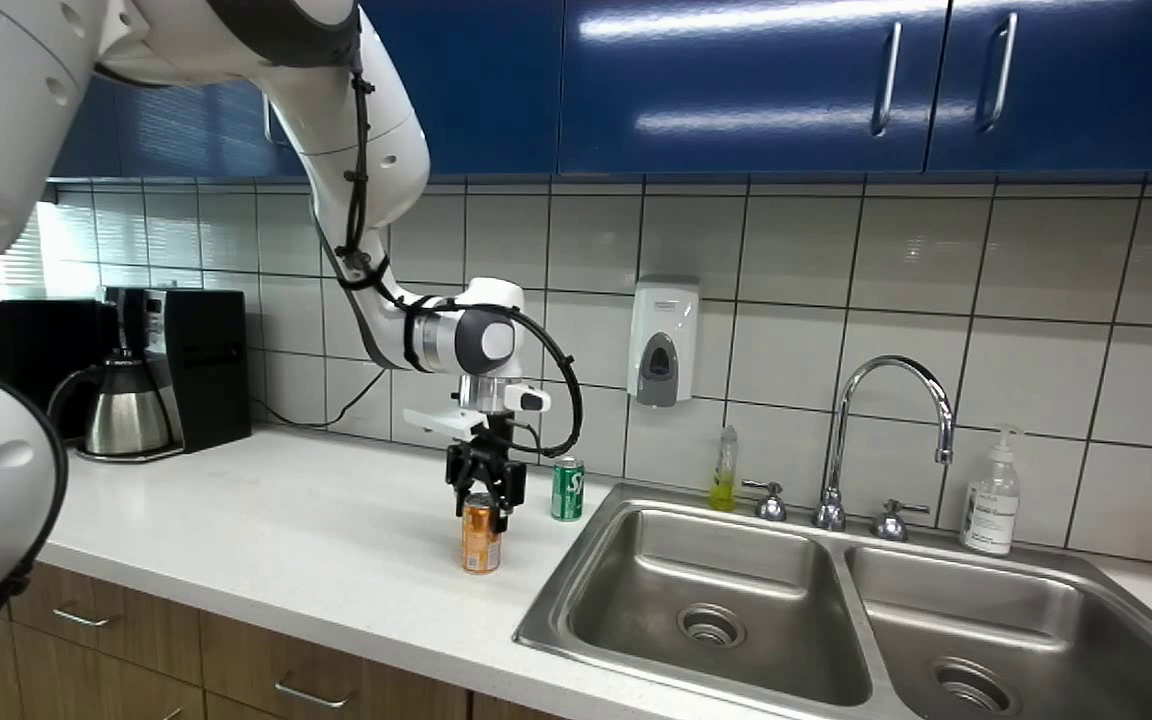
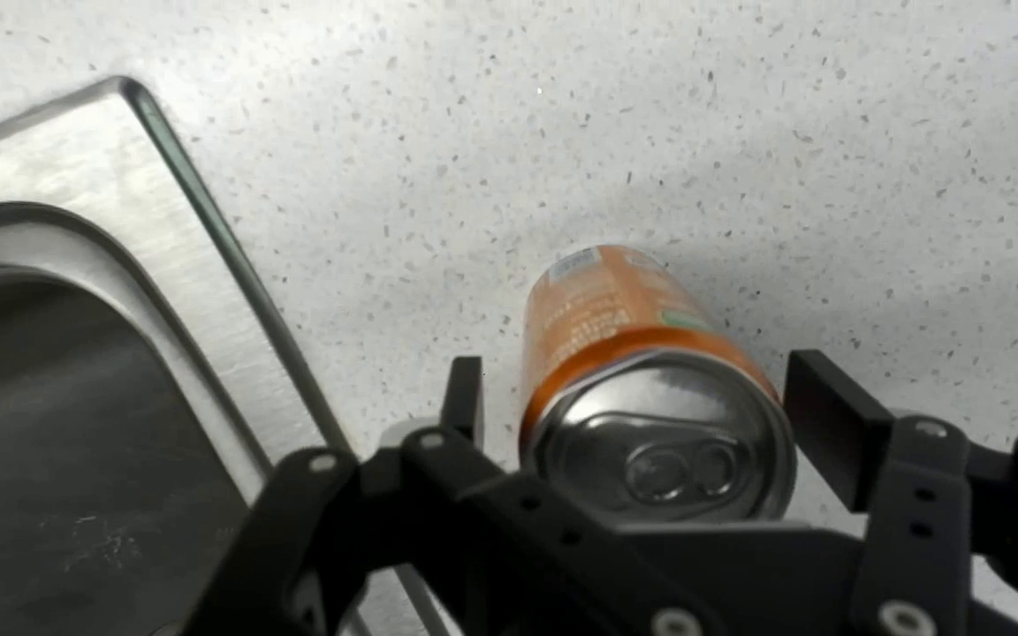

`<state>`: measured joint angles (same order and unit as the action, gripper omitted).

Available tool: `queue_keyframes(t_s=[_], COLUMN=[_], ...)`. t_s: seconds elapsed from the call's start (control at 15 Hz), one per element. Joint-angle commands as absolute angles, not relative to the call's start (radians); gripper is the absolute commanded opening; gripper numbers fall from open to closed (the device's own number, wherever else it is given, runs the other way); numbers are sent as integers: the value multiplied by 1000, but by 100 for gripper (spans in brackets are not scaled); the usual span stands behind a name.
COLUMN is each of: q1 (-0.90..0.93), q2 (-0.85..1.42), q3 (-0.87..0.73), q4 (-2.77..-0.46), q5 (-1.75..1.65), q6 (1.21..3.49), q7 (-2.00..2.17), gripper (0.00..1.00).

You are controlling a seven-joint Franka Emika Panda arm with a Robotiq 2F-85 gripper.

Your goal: Remove the can from the sink

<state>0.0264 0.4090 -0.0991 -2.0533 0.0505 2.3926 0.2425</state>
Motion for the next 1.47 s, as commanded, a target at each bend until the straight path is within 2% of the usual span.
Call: queue_keyframes(t_s=[0.0,0.87,1.4], q1=[23,22,16], q2=[364,227,85], q3=[-94,-91,-82], q4=[-2095,-2137,-2252], q5=[34,20,25], q6=[2404,2381,2337], q7=[249,252,251], gripper=[100,100,100])
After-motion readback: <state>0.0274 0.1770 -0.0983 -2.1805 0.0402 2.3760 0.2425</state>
